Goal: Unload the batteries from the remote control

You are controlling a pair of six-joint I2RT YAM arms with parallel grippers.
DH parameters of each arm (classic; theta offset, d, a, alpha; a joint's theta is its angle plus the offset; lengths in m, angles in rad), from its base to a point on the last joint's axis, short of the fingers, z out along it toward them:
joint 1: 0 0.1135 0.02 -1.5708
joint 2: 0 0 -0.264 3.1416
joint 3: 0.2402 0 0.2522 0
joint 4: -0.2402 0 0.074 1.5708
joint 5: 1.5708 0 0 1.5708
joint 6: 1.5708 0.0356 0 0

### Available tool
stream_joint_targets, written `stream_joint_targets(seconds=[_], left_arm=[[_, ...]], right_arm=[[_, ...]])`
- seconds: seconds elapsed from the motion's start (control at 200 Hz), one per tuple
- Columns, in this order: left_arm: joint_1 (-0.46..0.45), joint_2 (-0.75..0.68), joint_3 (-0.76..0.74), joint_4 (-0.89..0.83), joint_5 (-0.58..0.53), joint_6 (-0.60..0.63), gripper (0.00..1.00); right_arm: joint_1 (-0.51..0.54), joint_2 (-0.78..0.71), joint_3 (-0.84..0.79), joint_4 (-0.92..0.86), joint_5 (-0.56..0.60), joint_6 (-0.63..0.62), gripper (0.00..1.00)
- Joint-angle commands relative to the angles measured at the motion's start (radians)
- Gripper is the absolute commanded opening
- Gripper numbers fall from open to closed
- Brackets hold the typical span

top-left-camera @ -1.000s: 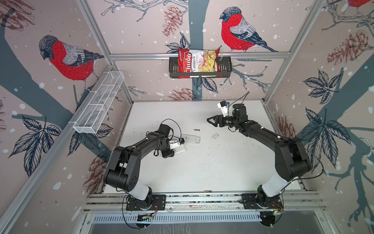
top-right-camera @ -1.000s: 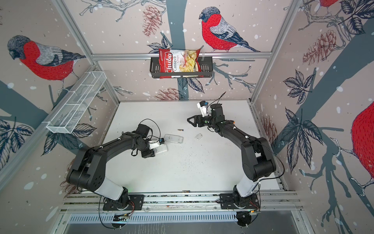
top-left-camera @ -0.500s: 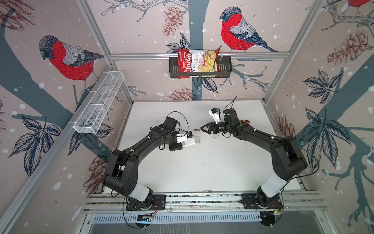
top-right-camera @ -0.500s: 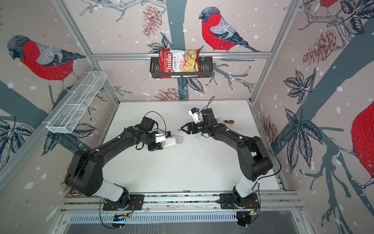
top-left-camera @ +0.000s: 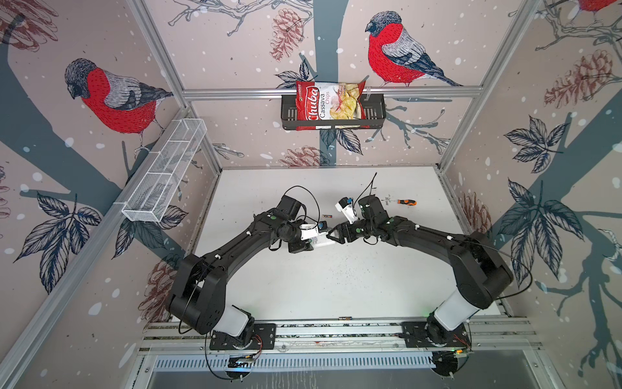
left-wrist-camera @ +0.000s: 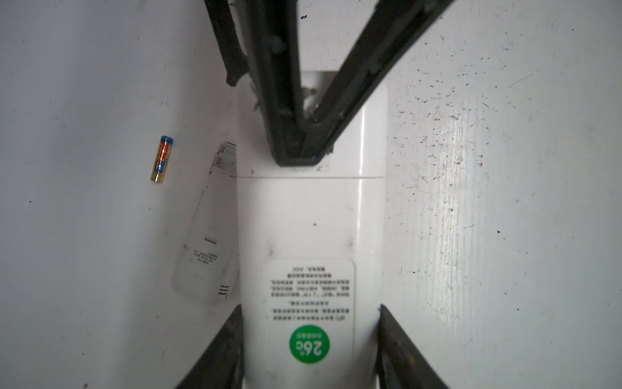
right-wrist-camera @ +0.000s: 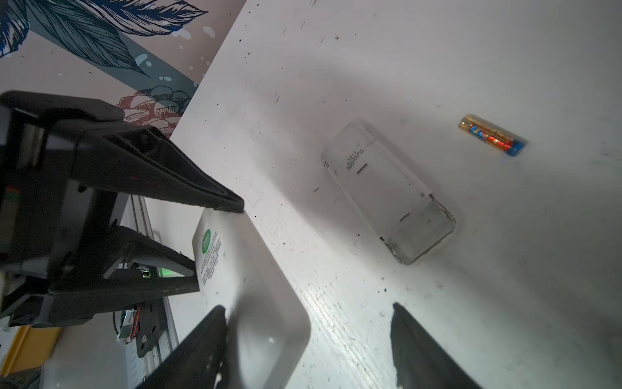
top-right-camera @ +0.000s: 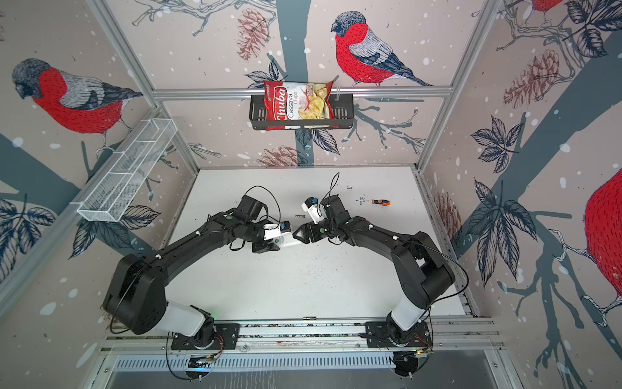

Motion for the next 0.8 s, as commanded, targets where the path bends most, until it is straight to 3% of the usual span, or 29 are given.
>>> stream_joint_targets(seconds=[0.0,0.245,0.795], left_arm=[[-0.006,0.008,0.010,0.036,0.026,-0.012,0.23],[-0.012,0.051,0.028,0.030,0.019,-0.025,0.21],[-0.016,0.070,0.038,0.041,0.024,-0.026,0.19]], right_arm=[[0.006,-0.006,0.006,-0.032,0.023,-0.023,0.75],[0.008,0.020,0.021,-0.053,-0.048,-0.028,0.61],[0.006,0.050,0.030,-0.062,-0.027,-0.015,0.39]])
